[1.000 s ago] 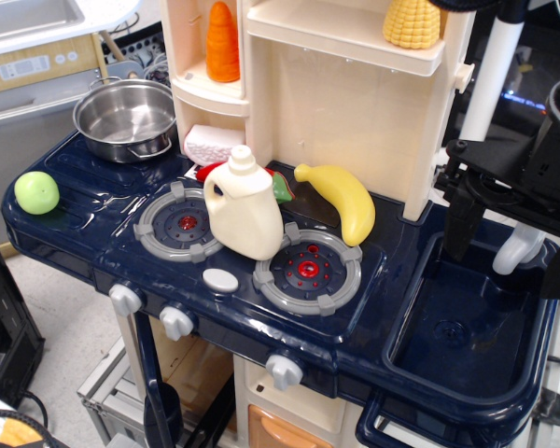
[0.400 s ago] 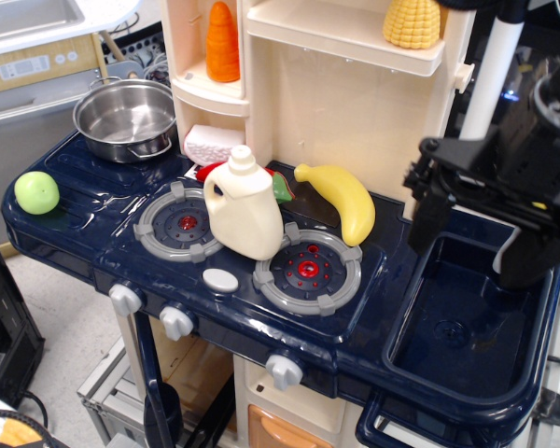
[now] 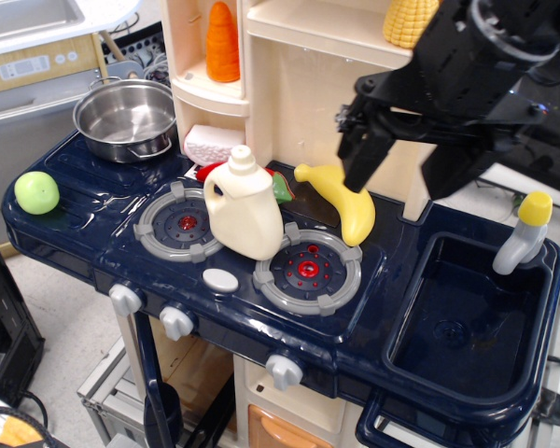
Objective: Put detergent in sink
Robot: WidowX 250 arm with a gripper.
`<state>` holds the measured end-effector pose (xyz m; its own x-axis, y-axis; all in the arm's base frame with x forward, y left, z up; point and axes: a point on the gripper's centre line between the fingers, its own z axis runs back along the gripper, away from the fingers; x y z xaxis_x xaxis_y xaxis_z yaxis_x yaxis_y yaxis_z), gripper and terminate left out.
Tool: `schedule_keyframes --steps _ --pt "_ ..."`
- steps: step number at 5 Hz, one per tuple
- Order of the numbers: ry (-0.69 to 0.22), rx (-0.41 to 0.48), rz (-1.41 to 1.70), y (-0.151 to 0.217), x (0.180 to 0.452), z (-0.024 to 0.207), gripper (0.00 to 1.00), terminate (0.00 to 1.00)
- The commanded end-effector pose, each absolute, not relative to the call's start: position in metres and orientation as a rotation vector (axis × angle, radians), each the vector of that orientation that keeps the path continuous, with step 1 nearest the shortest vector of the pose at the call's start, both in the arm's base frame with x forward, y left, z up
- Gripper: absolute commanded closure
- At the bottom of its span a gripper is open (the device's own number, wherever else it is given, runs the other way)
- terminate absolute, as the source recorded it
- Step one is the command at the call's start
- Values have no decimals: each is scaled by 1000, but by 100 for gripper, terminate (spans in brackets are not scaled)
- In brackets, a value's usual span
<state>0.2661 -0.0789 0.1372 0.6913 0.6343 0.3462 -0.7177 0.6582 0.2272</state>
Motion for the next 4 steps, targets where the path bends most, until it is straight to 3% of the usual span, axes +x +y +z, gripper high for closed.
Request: schedule_keyframes --steps 1,4 --pt "-461 363 1051 -36 270 144 0 0" --pt "-524 375 1171 -5 270 105 0 0"
